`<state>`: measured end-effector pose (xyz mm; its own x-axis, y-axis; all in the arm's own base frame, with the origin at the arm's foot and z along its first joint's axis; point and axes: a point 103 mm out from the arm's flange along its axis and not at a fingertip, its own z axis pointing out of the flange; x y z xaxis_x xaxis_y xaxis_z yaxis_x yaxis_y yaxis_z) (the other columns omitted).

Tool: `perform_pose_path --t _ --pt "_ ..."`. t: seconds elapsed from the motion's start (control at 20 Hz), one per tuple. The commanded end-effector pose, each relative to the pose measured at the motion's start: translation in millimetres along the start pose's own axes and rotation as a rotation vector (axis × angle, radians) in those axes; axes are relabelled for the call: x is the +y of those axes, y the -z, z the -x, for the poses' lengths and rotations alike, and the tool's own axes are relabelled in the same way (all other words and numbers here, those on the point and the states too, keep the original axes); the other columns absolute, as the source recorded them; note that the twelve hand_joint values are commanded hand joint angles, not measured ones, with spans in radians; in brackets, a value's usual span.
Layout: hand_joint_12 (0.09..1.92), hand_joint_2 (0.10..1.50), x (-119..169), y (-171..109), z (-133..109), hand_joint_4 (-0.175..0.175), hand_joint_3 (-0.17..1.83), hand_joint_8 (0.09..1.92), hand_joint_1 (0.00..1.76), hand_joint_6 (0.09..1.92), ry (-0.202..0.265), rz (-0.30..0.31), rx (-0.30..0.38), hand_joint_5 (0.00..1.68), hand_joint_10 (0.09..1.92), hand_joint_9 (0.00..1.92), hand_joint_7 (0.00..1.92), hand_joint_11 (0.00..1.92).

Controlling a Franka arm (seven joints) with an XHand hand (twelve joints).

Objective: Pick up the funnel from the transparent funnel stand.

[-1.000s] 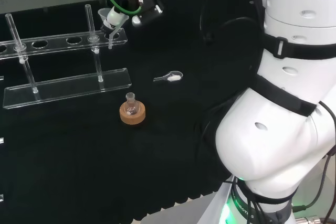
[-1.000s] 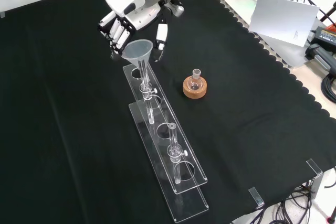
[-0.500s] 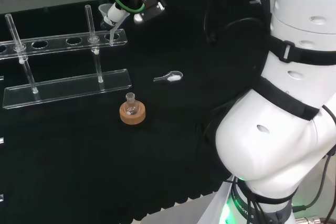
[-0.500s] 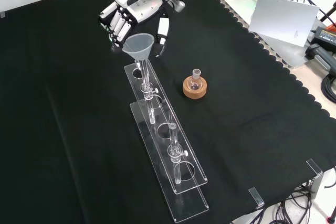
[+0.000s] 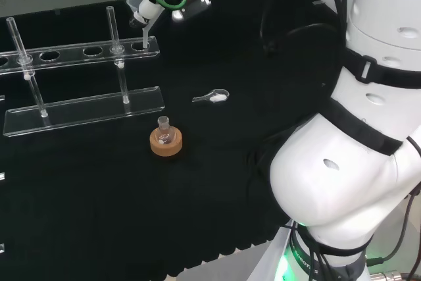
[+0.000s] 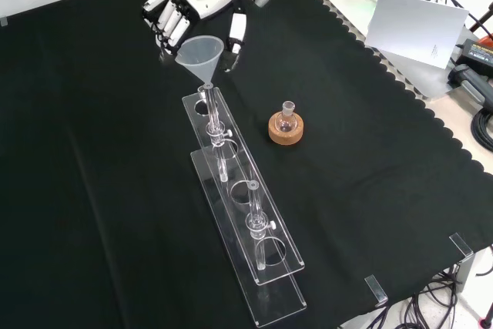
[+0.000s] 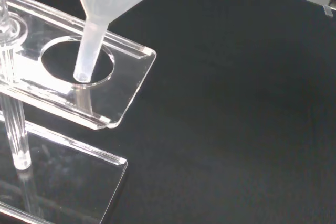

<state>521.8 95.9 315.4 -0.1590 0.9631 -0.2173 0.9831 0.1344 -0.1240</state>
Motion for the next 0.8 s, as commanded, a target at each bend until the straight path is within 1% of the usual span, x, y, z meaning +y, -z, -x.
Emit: perform_pose_path --t 0.05,0.15,0.45,0.65,0.8 --pt "1.51 0.73 -6.3 16.6 7.2 0.055 0.26 0.53 0.65 0.12 -0.004 0.034 -0.004 0.72 0.47 0.74 0.81 0.11" --pt "1.51 0.73 -8.8 22.3 8.8 0.055 0.27 0.53 0.65 0.12 -0.007 0.046 -0.009 0.72 0.46 0.74 0.82 0.11" --pt "1.50 0.71 -21.2 36.2 21.3 0.055 0.30 0.52 0.65 0.15 -0.037 0.074 -0.015 0.71 0.44 0.75 0.83 0.12" --pt "1.50 0.71 -26.9 35.8 29.8 0.055 0.31 0.52 0.65 0.16 -0.058 0.063 -0.020 0.71 0.44 0.75 0.83 0.12" --pt "1.50 0.71 -27.4 34.2 28.2 0.055 0.32 0.52 0.65 0.16 -0.072 0.054 -0.025 0.71 0.43 0.75 0.84 0.12"
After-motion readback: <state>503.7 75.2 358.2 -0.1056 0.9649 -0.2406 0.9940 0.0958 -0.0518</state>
